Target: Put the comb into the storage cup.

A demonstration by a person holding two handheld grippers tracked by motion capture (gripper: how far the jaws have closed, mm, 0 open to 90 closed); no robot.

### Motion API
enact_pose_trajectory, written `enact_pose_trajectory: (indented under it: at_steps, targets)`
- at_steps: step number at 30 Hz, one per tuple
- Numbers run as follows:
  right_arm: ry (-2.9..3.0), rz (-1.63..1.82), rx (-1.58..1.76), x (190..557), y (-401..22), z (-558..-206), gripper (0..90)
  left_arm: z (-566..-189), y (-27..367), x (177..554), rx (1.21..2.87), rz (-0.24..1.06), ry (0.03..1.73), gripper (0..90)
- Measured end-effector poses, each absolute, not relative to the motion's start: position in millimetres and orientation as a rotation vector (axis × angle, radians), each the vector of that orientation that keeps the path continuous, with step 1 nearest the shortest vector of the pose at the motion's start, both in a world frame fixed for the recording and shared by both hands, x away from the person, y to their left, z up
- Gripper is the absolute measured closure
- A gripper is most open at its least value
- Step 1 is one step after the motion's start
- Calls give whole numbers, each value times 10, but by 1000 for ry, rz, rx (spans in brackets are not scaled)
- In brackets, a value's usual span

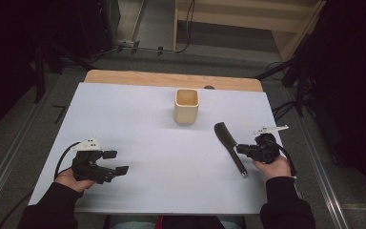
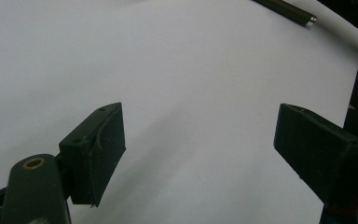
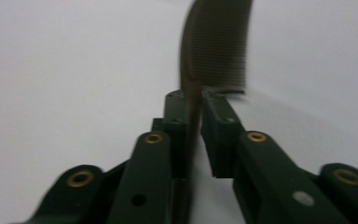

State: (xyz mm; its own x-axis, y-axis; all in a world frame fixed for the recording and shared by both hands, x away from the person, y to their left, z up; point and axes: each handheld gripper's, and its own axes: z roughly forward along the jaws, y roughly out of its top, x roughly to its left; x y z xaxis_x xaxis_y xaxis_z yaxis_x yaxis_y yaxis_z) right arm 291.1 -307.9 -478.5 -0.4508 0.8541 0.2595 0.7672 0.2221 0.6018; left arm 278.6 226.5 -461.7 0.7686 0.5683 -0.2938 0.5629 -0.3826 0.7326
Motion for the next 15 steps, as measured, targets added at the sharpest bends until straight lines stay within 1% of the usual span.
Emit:
enact_pose_trajectory:
  at_steps: [4,8,15]
  targets:
    - [2345,1110,1519,2844,-2973,-4695,636,-4616,2264,2784,2064,7,845,170]
    - [2386,1163,1467,2800,-2872,-4678,525,-4615,2266,2783,2061,6,845,170]
    - [2385,1222,1438,2675,-2754,-4667,416,-4613,2267,2784,2060,3,845,170]
